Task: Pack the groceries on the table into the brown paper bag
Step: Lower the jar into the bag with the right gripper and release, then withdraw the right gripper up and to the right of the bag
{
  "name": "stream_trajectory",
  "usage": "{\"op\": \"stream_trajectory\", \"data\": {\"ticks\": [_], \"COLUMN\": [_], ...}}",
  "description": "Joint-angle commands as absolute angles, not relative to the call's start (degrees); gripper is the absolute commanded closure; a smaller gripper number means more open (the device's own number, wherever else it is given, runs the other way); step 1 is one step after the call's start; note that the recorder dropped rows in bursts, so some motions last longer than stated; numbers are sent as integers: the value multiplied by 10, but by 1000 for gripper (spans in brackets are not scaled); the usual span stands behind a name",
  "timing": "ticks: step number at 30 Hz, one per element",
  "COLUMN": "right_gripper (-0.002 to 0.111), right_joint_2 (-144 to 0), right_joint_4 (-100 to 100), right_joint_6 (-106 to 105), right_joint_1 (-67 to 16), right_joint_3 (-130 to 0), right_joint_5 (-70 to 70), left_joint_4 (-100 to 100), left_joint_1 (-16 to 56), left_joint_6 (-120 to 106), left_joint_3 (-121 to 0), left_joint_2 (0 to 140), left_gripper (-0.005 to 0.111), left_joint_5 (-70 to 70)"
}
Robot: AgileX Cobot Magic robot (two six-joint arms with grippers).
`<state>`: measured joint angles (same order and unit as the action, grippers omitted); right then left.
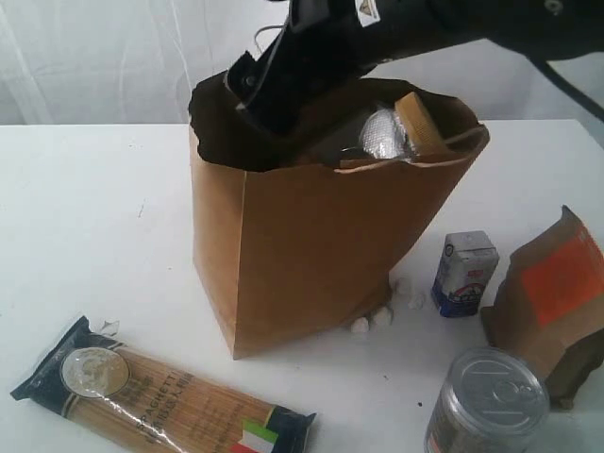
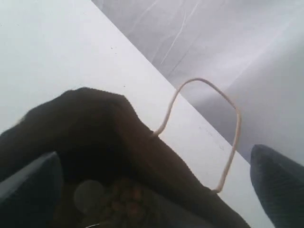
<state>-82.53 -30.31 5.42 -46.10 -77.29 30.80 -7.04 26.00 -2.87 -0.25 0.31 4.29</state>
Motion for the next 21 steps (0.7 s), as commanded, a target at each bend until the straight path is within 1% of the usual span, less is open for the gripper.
{"op": "stream_trajectory", "data": {"ticks": [1, 4, 12, 21], "right_gripper": [7, 8, 14, 31], "right_joint_2": [-823, -811, -749, -666], "right_joint_4": [-305, -306, -312, -305], "right_joint_6": [92, 112, 142, 142], "right_joint_1": [-462, -457, -416, -316], "right_joint_3": [-799, -800, -799, -799], "right_joint_5": [379, 423, 477, 567], "left_joint_4": [-72, -72, -72, -72], "left_joint_1": [258, 258, 258, 258], "left_joint_6": [-28, -28, -28, -28], "left_joint_3": [0, 0, 0, 0], "left_joint_2": [0, 0, 0, 0], "left_gripper": [107, 107, 107, 107], "left_joint_5": [44, 44, 44, 44]}}
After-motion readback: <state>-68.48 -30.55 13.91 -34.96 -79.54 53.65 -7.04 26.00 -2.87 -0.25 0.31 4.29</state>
